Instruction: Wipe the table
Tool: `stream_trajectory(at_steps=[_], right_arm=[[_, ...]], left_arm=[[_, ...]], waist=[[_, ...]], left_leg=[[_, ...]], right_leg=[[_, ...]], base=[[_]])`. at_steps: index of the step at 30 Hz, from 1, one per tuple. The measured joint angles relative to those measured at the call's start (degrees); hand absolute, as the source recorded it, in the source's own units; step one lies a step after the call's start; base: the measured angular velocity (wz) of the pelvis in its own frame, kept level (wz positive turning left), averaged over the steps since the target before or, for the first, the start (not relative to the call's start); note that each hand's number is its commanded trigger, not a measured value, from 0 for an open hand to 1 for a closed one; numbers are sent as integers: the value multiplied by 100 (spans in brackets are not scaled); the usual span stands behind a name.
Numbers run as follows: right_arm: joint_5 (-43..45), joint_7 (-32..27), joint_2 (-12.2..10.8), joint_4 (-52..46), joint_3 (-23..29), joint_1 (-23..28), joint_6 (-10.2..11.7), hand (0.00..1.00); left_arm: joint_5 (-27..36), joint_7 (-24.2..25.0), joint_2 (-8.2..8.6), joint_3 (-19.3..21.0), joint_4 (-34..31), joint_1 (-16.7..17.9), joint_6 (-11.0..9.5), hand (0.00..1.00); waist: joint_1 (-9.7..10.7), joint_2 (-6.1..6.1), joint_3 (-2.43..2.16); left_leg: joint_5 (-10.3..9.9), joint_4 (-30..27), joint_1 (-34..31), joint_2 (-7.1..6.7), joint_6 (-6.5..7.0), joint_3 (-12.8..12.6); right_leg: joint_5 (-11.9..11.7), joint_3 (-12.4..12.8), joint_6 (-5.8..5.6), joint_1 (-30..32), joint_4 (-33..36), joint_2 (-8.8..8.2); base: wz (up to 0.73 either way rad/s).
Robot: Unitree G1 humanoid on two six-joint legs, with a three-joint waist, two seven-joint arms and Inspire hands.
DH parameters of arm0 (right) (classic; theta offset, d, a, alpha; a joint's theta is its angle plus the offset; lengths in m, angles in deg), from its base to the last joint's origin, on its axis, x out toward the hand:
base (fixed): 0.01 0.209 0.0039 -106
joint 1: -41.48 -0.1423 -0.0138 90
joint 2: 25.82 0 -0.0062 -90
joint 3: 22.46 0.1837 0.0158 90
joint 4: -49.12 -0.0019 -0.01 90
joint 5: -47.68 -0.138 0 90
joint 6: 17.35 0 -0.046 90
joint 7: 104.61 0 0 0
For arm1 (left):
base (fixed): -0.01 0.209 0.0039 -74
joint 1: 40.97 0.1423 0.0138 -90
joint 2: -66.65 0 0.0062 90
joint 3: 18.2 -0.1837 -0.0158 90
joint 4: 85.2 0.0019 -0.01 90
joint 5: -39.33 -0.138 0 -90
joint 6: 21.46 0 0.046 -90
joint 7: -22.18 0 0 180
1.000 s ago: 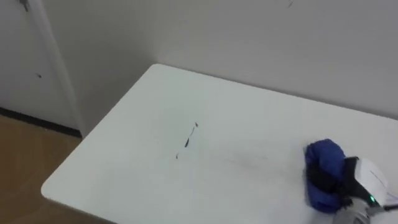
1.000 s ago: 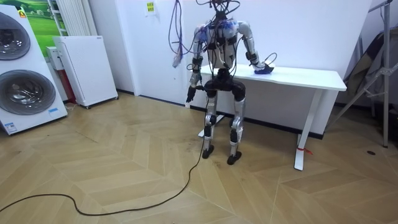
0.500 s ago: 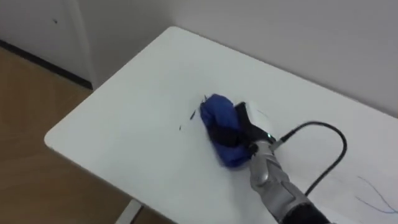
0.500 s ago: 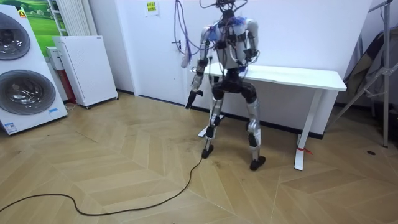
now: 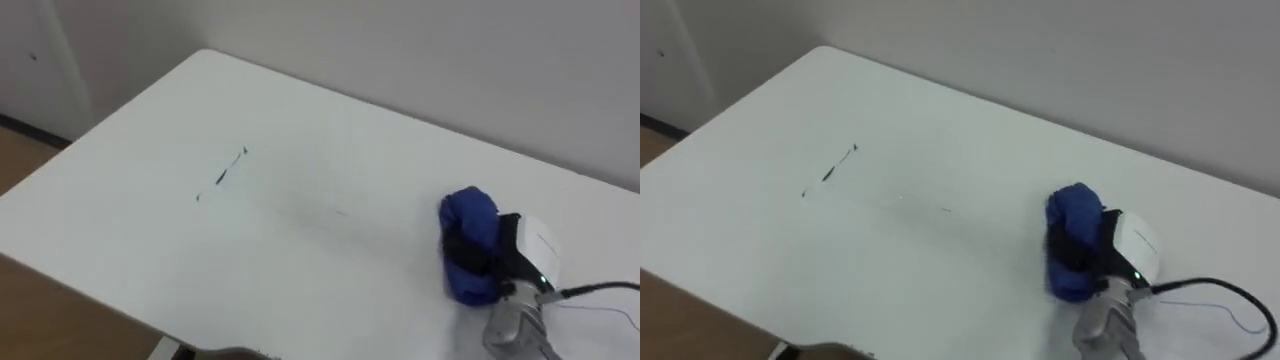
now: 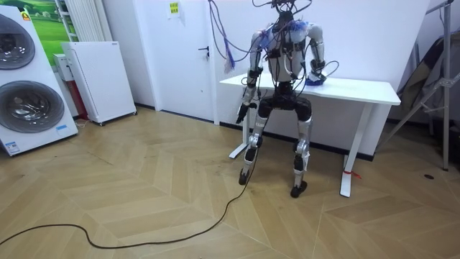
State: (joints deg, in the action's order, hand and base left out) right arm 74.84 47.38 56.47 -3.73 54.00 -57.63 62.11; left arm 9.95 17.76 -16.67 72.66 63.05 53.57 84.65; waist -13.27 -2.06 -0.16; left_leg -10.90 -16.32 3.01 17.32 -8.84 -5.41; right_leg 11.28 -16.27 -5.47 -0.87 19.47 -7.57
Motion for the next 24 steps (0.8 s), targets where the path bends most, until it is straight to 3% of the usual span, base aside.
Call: stream_trajectory(at_steps=[1, 3, 4, 6, 7, 10, 11, 12, 14, 18, 19, 22, 24], right_arm=[[147, 276, -117, -224, -280, -165, -135, 100], [318, 605, -249, -260, -661, -517, -141, 100], [347, 759, -297, -251, -801, -675, -63, 100], [370, 734, -270, -225, -774, -717, 146, 100], [389, 638, -224, -99, -740, -639, 254, 100], [657, 70, 57, 208, -419, -150, 731, 100], [611, -253, 278, 218, -52, 275, 929, 100], [508, -416, 379, 221, 152, 507, 1045, 100], [117, -954, 576, 276, 1111, 1360, 1270, 100], [-722, -1265, 931, 610, 2117, 2179, 1431, 100], [-994, -1235, 1043, 768, 2309, 2323, 1440, 100], [-1226, -961, 1183, 977, 2484, 2386, 1402, 100], [-1181, -918, 1120, 910, 2482, 2179, 1091, 100]], left_arm=[[11, -16, -25, -2, 48, 45, 41, 0], [31, -56, -21, -53, 79, 167, 101, 0], [96, -59, 0, -90, 32, 254, 118, 0], [131, -100, -5, -122, -67, 319, 129, 0], [145, -161, -24, -106, -143, 426, 129, 0], [156, -261, -98, 80, -293, 684, 130, 0], [71, -269, -100, 252, -304, 704, 114, 0], [-2, -270, -106, 347, -306, 717, 95, 0], [-232, -277, -190, 637, -310, 768, 50, 0], [-375, -299, -374, 755, -388, 771, -50, 0], [-469, -379, -407, 754, -334, 772, -173, 0], [-504, -501, -419, 687, -303, 769, -306, 0], [-489, -502, -345, 677, -301, 785, -268, 0]], waist=[[-21, 30, 11], [-48, 113, 41], [-48, 180, 58], [-7, 231, 52], [55, 237, 46], [506, 166, 28], [643, 62, -2], [689, 5, -22], [909, -142, -62], [1269, -201, -96], [1311, -202, -100], [1299, -209, -102], [1147, -182, -106]], left_leg=[[-9, 38, -7, -38, 16, 3], [-9, 111, 63, -250, 15, -7], [-9, 163, 61, -381, 16, -17], [-5, 285, 23, -548, 10, -3], [8, 343, 49, -701, 30, 14], [67, 389, 80, -908, 135, 87], [73, 416, 104, -1020, 207, 83], [73, 428, 125, -1081, 238, 82], [-9, 363, 174, -1252, 393, 97], [-206, 102, 37, -1378, 565, 201], [-269, 52, 16, -1413, 611, 302], [-306, 32, 27, -1417, 679, 356], [-394, -43, 86, -1410, 715, 381]], right_leg=[[-68, 165, 27, 60, -29, 69], [-193, 374, 27, 191, -148, 74], [-251, 528, 4, 236, -229, 65], [-260, 561, -27, 246, -279, 13], [-243, 576, -70, 212, -300, -68], [-217, 555, -116, -109, -579, -115], [-205, 553, -154, -235, -663, -179], [-200, 553, -186, -279, -687, -231], [-220, 551, -289, -489, -781, -355], [-220, 550, -289, -543, -727, -288], [-227, 551, -277, -525, -670, -237], [-330, 502, -123, -505, -689, -41], [-383, 529, -57, -502, -714, 37]], base=[[-69], [-55], [-15], [21], [39], [67], [48], [38], [24], [20], [0], [-20], [-45]])
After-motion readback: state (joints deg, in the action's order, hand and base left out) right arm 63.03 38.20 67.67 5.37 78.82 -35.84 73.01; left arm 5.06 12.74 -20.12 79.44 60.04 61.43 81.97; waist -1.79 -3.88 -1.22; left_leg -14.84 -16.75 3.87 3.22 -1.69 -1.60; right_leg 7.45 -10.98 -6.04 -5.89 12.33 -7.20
